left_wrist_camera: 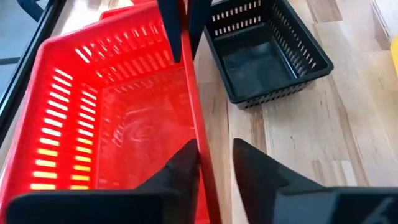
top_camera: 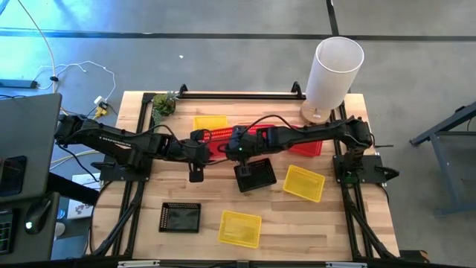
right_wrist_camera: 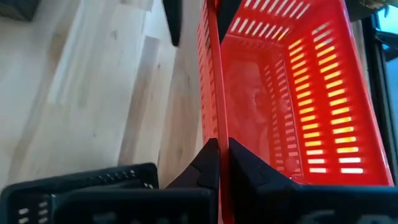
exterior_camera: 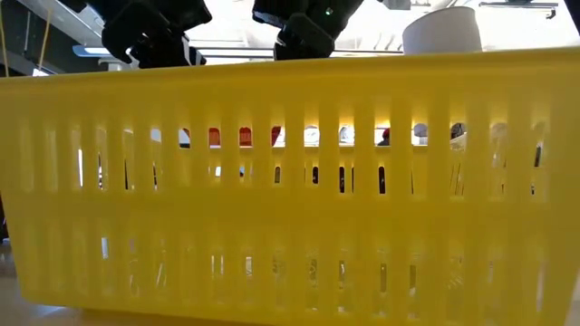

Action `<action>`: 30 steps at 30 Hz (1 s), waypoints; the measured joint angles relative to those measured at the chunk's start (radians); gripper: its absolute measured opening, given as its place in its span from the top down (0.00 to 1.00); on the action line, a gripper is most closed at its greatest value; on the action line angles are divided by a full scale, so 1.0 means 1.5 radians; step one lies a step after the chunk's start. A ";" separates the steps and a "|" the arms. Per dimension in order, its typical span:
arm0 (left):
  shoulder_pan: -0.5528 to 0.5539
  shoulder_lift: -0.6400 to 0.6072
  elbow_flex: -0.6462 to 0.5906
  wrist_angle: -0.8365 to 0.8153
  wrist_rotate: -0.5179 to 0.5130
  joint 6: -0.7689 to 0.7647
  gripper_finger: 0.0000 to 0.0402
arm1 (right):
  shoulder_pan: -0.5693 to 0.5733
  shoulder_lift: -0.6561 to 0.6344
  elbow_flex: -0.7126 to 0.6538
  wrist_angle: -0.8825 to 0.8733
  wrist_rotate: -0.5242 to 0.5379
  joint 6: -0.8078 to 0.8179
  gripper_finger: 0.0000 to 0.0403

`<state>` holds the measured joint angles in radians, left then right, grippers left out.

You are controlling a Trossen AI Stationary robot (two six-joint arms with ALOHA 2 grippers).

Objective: Stack baskets by color
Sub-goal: Stack the left red bin on the middle red bin

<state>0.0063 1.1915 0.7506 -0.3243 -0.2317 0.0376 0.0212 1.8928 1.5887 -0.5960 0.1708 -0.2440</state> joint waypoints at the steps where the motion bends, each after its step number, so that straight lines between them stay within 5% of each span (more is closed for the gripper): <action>1: 0.000 0.000 0.000 0.002 -0.001 0.000 0.75 | 0.002 0.000 0.000 -0.004 0.009 0.000 1.00; 10: 0.000 0.000 0.000 0.026 -0.024 0.005 0.63 | 0.010 -0.029 0.000 -0.082 0.068 0.031 1.00; 16: 0.000 -0.001 0.014 0.024 -0.031 0.017 0.63 | 0.009 -0.054 0.000 -0.151 0.086 0.061 1.00; 21: -0.001 -0.001 0.042 0.003 -0.028 0.017 0.64 | 0.008 -0.059 0.000 -0.233 0.182 0.097 1.00; 30: 0.000 -0.001 0.050 -0.022 -0.046 0.027 0.67 | 0.009 -0.059 0.000 -0.369 0.250 0.161 1.00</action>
<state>0.0059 1.1904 0.8257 -0.3569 -0.3007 0.0783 0.0349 1.8046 1.5887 -1.1498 0.5461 -0.0032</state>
